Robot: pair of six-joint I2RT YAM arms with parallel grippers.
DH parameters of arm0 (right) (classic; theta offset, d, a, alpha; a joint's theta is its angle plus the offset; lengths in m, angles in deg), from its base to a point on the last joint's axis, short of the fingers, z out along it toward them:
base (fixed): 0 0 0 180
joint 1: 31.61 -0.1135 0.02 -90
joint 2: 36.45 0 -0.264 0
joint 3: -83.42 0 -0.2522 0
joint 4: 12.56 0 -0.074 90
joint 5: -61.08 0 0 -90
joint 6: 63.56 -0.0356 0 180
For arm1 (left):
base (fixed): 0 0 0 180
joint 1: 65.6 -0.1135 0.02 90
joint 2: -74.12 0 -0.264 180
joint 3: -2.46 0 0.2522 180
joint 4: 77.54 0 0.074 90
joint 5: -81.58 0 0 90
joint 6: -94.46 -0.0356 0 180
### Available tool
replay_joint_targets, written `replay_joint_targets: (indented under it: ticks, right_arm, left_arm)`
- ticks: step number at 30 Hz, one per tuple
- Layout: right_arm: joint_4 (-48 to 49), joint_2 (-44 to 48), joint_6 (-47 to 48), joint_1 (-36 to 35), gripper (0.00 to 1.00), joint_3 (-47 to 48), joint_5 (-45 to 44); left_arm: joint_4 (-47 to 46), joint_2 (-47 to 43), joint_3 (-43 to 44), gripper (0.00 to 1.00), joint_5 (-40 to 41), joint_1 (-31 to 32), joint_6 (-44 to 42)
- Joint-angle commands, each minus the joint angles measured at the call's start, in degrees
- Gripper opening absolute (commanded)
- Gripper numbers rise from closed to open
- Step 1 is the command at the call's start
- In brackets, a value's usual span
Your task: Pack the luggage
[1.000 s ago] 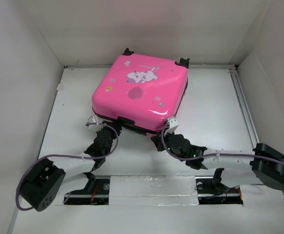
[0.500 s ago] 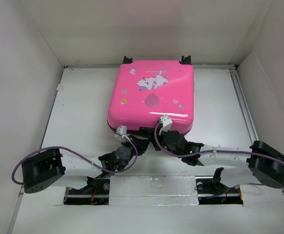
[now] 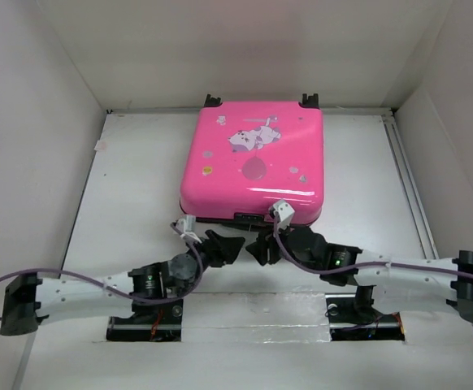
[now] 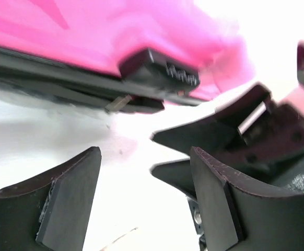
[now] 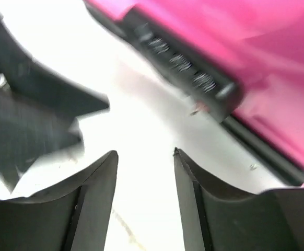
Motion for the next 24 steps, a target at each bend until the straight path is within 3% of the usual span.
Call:
replay_joint_targets:
  ticks: [1,5,6,8,10,11,14,15,16,18,19,20,24]
  right_arm:
    - [-8.96,4.29,-0.09,-0.85,0.54,1.86,3.15]
    - [-14.25,9.21,1.06,-0.85,0.55,4.93,4.91]
    - [-15.04,10.35,1.58,-0.85,0.53,6.33,4.91]
    - [-16.36,13.69,3.33,-0.33,0.33,7.92,2.64]
    - [-17.85,15.02,5.36,3.70,0.00,11.24,0.17]
    - [-18.47,15.02,7.54,5.89,0.00,12.74,0.17]
    - [-18.48,14.41,10.02,17.49,0.00,18.54,0.77]
    - [-18.48,13.54,10.55,20.56,0.00,19.86,0.78]
    - [-17.78,13.53,10.55,27.21,0.00,20.83,0.78]
    - [-16.38,11.43,7.94,37.75,0.00,21.99,-1.05]
    - [-15.76,10.64,6.96,37.82,0.00,21.99,-1.06]
    - [-15.75,9.58,5.73,44.78,0.00,21.99,-1.06]
    - [-11.89,2.21,2.56,58.37,0.01,19.09,8.06]
  left_arm:
    - [15.39,-10.37,2.40,0.65,8.84,0.66,-3.27]
    - [11.81,-14.89,4.59,0.60,14.88,1.19,-12.23]
    - [6.58,-14.89,5.30,0.60,16.57,1.19,-15.21]
    - [1.72,-11.49,7.76,0.60,21.83,1.19,-21.26]
    - [-9.49,-6.83,12.67,0.59,24.76,-0.65,-29.70]
    - [-9.56,-3.94,15.65,0.57,24.76,-2.14,-31.65]
    - [-1.59,8.98,31.64,0.55,12.23,-13.10,-29.76]
    - [-0.78,14.93,34.98,0.55,7.41,-20.53,-29.74]
    - [0.97,17.69,41.89,0.55,-2.30,-24.61,-26.26]
    - [7.57,23.39,47.91,0.53,-11.13,-36.61,-22.29]
    - [8.45,24.21,47.94,0.53,-13.19,-40.78,-20.01]
    - [8.46,24.22,47.07,0.53,-14.60,-44.83,-14.68]
    - [1.19,24.75,35.48,0.55,-26.37,-62.42,-4.89]
